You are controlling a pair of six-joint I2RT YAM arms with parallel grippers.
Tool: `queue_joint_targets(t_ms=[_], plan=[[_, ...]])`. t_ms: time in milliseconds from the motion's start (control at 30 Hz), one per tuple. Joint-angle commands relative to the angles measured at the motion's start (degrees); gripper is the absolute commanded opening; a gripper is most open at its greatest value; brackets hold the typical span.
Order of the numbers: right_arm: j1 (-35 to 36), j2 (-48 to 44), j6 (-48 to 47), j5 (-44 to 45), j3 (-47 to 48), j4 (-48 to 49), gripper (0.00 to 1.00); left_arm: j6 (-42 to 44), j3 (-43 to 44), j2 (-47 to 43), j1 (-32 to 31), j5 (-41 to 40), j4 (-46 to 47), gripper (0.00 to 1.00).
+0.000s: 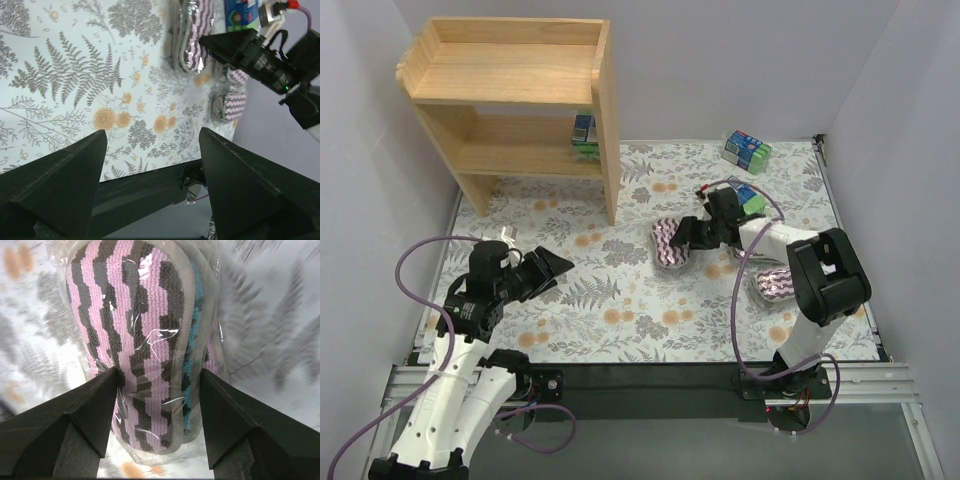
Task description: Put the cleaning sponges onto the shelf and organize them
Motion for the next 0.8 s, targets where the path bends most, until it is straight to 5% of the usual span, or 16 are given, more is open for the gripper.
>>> queue_joint_targets(t_ms=[0,367,767], plan=[[3.66,-5.18,18.17,-8.99,-13.13,7.52,0.57,2.45,-3.00,0.37,-0.21,0.61,-1.82,0.68],[25.27,-14.88,58.50,4.51,-18.63,15.18,0.71,2.36,-10.65,2.66,-0.29,5.27,3.89,0.67],[29.87,-4.86,57.67,-1.09,-12.92,25.64,0.71,-0.71,-14.34,0.11,-0.29,6.06,2.31,0.66]])
